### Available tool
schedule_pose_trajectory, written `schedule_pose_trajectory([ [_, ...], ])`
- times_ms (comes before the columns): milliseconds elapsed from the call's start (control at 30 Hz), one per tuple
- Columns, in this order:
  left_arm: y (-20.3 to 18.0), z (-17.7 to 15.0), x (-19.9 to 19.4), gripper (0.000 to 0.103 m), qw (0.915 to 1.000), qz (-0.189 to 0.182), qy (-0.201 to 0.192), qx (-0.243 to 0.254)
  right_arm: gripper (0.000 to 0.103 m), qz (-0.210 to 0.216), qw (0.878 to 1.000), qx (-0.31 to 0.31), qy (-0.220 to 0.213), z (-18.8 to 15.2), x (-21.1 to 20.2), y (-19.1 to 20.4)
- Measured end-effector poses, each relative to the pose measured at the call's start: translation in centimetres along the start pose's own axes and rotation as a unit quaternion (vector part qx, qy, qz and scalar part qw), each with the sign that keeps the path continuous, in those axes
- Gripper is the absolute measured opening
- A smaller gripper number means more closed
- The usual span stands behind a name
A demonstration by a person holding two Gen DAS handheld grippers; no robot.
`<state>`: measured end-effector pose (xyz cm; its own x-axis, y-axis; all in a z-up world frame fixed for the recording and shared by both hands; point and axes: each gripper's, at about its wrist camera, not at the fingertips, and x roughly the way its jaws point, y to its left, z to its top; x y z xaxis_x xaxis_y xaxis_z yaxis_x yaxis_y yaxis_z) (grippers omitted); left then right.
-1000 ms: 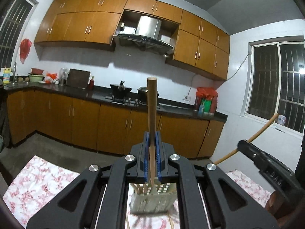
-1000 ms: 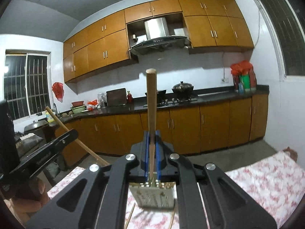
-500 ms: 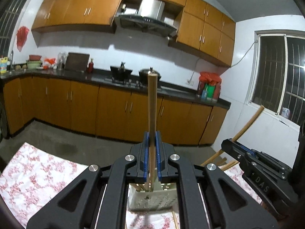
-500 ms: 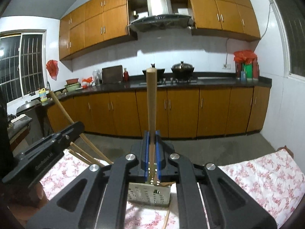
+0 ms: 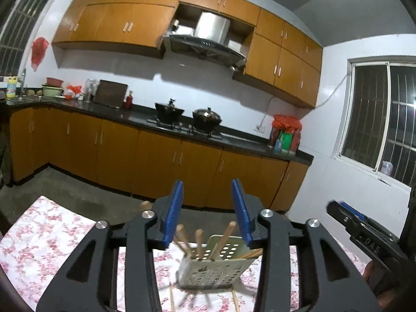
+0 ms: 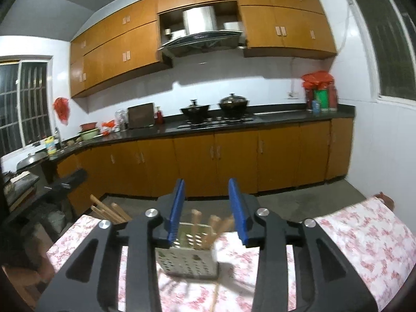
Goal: Organize utensils
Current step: 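Move the open right tool back to the last loose chopstick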
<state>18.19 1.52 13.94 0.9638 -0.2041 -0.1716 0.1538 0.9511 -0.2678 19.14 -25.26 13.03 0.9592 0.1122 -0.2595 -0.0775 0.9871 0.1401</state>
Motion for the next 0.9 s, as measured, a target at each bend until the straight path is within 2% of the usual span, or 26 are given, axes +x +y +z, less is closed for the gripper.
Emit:
schedule_pose_trajectory([
  [133, 1.8, -1.3, -2.3, 0.051, 0.9994, 0.034, 0.002, -0.006, 0.045, -0.044, 0.998, 0.018, 0.041, -3.2, 0.1, -3.3],
  [267, 4.5, -5.1, -3.1, 0.051, 0.9945, 0.085, 0.058, -0.014, 0.045, -0.079, 0.986, 0.047, 0.142, -9.2, 2.3, -6.4],
  [367, 6.1, -8.8, -2.7, 0.051, 0.9876, 0.102, 0.118, -0.019, 0.042, -0.062, 0.974, 0.066, 0.207, -13.5, 3.2, -6.8],
  [433, 6.8, -11.1, -2.3, 0.051, 0.9816, 0.107, 0.157, -0.018, 0.031, -0.038, 0.968, 0.066, 0.239, -16.1, 3.3, -5.8],
  [500, 7.3, -13.6, -2.0, 0.051, 0.9742, 0.104, 0.199, -0.025, 0.028, -0.016, 0.964, 0.056, 0.26, -18.1, 3.2, -4.3],
  [633, 7.3, -16.6, -1.7, 0.051, 0.9638, 0.101, 0.246, -0.019, 0.025, 0.014, 0.958, 0.012, 0.287, -21.0, 3.2, -0.9],
  [733, 6.8, -18.1, -1.9, 0.051, 0.9612, 0.097, 0.258, -0.006, 0.025, 0.023, 0.954, -0.006, 0.298, -21.6, 3.8, 0.7],
  [900, 5.8, -18.7, -1.7, 0.051, 0.9591, 0.089, 0.269, 0.004, 0.025, 0.017, 0.952, -0.015, 0.306, -22.2, 4.3, 1.7],
])
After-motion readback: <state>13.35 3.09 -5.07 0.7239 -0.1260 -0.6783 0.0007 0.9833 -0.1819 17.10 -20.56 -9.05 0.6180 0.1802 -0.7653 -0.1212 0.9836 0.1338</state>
